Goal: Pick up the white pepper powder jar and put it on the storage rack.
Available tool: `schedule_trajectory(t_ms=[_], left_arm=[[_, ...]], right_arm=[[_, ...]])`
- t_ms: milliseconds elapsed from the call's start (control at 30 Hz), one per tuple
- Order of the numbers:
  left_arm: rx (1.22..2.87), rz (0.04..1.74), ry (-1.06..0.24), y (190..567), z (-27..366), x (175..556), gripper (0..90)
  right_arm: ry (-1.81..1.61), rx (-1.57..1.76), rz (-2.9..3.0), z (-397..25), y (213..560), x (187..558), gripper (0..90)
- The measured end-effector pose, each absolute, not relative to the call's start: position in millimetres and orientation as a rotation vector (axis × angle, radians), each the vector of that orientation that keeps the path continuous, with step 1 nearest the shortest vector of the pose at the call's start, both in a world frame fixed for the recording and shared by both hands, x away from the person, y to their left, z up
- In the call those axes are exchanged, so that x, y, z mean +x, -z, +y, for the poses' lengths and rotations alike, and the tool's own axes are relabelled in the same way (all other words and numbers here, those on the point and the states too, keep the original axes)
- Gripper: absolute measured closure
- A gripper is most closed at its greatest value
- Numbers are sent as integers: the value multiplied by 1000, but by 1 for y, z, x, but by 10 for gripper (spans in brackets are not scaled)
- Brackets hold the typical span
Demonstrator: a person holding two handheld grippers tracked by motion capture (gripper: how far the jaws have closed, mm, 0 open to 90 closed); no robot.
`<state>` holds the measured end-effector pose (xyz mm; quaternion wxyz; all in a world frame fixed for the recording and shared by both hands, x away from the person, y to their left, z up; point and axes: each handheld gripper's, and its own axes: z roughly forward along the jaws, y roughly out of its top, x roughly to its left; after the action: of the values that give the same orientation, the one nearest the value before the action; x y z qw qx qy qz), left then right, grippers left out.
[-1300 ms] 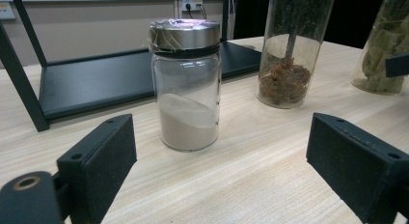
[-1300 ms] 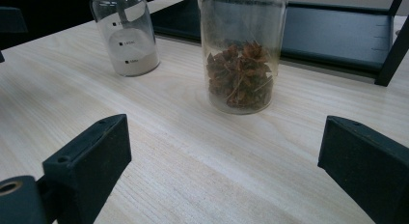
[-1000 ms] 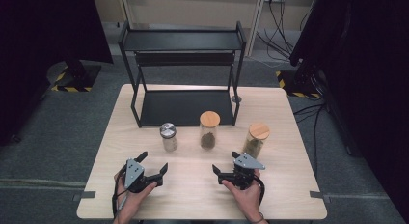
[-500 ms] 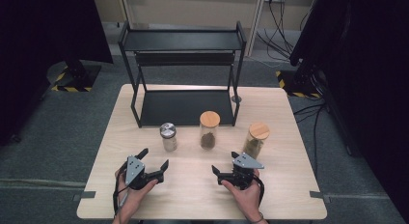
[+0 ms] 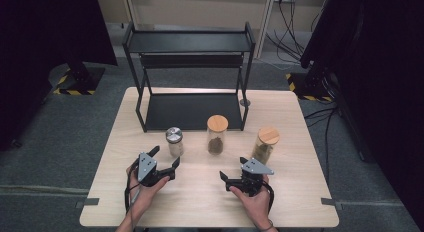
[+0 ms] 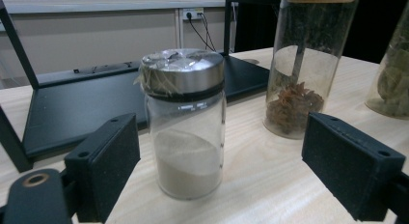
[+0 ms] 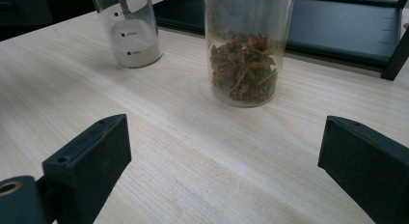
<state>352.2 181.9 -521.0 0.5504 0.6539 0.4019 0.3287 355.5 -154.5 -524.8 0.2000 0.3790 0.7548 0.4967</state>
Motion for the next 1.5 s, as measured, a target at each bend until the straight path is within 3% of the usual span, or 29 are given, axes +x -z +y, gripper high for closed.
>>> schedule_trajectory(t_ms=[733, 1500], left_arm=[[1524, 967, -820, 513, 176, 390, 193], [1539, 953, -822, 515, 170, 415, 317]], right_arm=[[-1398, 1070, 2117, -155, 525, 357, 45], [-1397, 1078, 2128, -155, 525, 358, 48]])
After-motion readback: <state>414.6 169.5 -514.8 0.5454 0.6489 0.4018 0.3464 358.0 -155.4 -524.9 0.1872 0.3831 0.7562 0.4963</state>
